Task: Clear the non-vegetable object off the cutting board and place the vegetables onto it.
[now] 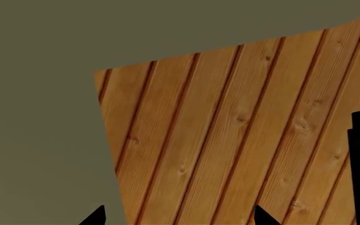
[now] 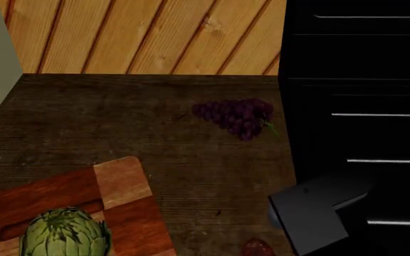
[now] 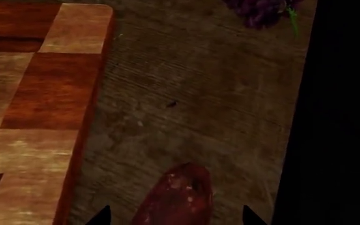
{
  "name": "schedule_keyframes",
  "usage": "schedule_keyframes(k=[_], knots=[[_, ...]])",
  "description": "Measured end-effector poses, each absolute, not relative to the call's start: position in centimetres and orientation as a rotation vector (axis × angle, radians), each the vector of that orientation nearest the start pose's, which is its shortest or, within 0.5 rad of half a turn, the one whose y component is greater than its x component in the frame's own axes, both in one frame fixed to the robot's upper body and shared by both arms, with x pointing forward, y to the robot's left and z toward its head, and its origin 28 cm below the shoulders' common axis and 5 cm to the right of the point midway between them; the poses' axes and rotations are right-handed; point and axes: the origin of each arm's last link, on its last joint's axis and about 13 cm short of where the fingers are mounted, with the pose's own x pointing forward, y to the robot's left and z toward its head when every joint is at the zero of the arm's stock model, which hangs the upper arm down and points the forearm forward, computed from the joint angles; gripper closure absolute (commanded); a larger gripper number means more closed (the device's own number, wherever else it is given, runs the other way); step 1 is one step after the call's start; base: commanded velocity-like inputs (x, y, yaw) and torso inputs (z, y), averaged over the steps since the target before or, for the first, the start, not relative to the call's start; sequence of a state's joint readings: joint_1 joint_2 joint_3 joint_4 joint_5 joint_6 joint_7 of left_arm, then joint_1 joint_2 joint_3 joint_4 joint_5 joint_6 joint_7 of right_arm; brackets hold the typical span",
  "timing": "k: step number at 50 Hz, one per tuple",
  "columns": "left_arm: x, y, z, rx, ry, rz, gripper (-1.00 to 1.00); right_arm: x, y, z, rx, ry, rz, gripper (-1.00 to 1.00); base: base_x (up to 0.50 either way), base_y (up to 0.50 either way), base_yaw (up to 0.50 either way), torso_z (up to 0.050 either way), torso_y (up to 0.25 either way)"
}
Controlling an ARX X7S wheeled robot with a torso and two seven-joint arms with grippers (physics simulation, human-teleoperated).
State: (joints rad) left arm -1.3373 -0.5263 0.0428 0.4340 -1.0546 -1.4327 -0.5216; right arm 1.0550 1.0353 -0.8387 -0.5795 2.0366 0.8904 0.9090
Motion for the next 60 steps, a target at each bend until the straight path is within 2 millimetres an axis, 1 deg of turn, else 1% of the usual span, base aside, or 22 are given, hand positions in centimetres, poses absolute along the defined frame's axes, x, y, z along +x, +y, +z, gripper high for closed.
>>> schedule_keyframes(k=[22,23,30,36,51,60], knots=[[24.6,25.8,36.3,0.167,-0.248,-0.072,-1.00,18.5,-13.4,21.6,-0.154,0.697,0.421,-1.00,0.02,0.01,0.02,0.000,0.000],[24.6,25.8,36.3,0.166,-0.249,-0.072,-1.00,18.5,-13.5,21.5,-0.154,0.696,0.421,1.00,0.02,0.00,0.03,0.000,0.000],[24.5,25.7,36.4,0.164,-0.254,-0.075,-1.00,18.4,-13.5,21.4,-0.154,0.700,0.414,1.00,0.02,0.00,0.03,0.000,0.000],[24.5,25.7,36.4,0.161,-0.256,-0.078,-1.00,18.2,-13.4,21.7,-0.154,0.701,0.422,1.00,0.02,0.01,0.03,0.000,0.000],[24.3,25.7,36.5,0.150,-0.254,-0.080,-1.00,16.8,-12.8,25.0,-0.197,0.612,0.468,1.00,0.02,0.01,0.03,0.001,0.000],[24.3,25.8,36.5,0.143,-0.248,-0.080,-1.00,15.7,-11.9,26.5,-0.227,0.580,0.528,1.00,0.02,0.01,0.03,0.002,0.000]])
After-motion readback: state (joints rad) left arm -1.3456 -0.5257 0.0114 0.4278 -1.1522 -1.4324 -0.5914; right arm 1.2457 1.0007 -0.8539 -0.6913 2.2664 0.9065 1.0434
